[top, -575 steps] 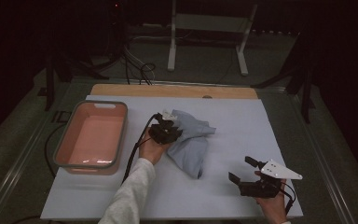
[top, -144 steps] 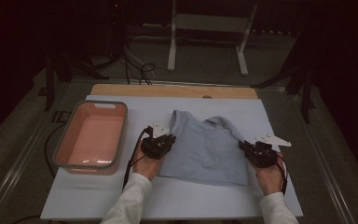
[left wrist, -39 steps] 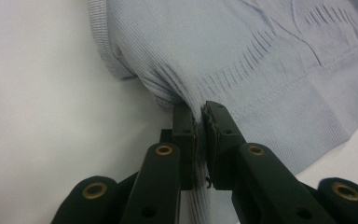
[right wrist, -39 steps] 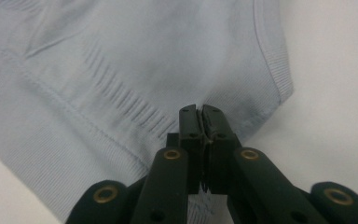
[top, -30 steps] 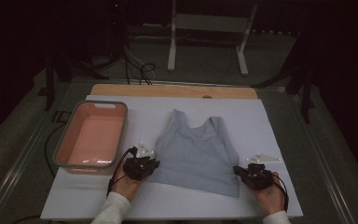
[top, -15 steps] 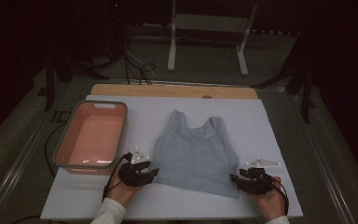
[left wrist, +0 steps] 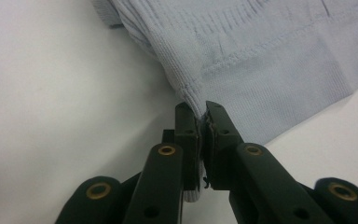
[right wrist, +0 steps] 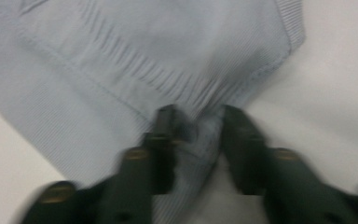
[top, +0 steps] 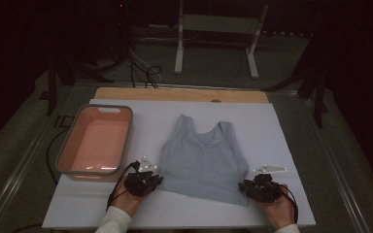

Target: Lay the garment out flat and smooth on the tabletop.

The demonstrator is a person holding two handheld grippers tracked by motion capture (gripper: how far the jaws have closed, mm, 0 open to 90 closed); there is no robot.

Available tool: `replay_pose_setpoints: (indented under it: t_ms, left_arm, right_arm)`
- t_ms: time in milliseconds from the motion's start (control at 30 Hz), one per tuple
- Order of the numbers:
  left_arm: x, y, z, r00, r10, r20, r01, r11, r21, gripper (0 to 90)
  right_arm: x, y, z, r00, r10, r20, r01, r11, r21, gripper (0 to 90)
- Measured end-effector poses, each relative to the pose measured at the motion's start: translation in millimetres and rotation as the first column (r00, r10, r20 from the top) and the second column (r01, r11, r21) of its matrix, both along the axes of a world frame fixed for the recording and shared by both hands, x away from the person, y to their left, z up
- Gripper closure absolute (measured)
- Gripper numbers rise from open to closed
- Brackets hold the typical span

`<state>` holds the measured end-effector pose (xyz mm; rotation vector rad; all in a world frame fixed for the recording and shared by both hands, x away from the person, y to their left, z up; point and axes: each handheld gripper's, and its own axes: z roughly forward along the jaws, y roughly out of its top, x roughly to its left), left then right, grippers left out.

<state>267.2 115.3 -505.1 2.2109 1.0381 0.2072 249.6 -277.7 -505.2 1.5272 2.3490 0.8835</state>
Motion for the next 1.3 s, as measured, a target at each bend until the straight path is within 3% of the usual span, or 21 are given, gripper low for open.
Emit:
replay_pose_setpoints:
  t_ms: [100, 600, 767, 900, 933, 967, 1100, 1300]
  left_arm:
    - [-3.4, 1.0, 1.4, 1.0000, -0.002, -0.002, 0.002, 1.0000, -0.003, 86.5]
    - [-38.8, 7.2, 8.8, 0.9992, -0.039, -0.013, 0.038, 0.9977, -0.057, 85.9]
    - [-49.5, 4.7, 7.1, 0.9957, -0.084, -0.038, 0.081, 0.9939, -0.074, 84.6]
    - [-51.2, 4.3, 9.5, 0.9969, -0.078, -0.011, 0.077, 0.9948, -0.066, 65.5]
    - [-48.7, 4.2, 11.8, 0.9982, -0.059, 0.007, 0.060, 0.9956, -0.072, 65.5]
    - [-47.0, 4.3, 13.0, 0.9986, -0.050, 0.015, 0.051, 0.9961, -0.072, 55.8]
    - [-38.4, 2.7, 20.1, 0.9982, -0.001, 0.060, 0.006, 0.9960, -0.089, 38.3]
    - [-21.1, -0.3, 35.3, 0.9895, 0.064, 0.129, -0.050, 0.9926, -0.111, 20.2]
  right_arm:
    - [-0.8, 1.3, 1.1, 0.9998, 0.020, 0.002, -0.020, 1.000, -0.005, 84.0]
    - [-15.8, -2.7, 10.1, 0.9983, 0.048, 0.033, -0.048, 0.999, -0.006, 84.8]
    - [-24.1, -7.8, 11.3, 0.9984, 0.047, 0.033, -0.046, 0.999, -0.014, 84.9]
    - [-27.7, -12.1, 12.5, 0.9987, 0.038, 0.034, -0.038, 0.999, -0.007, 84.3]
    - [-27.9, -12.9, 12.8, 0.9986, 0.039, 0.037, -0.039, 0.999, -0.003, 82.7]
    - [-27.6, -13.4, 13.3, 0.9985, 0.030, 0.045, -0.029, 1.000, -0.008, 78.7]
    - [-22.9, -13.8, 15.3, 0.9973, 0.009, 0.072, -0.009, 1.000, 0.002, 56.5]
    - [-10.9, -13.6, 22.1, 0.9929, -0.013, 0.118, 0.007, 0.999, 0.044, 41.2]
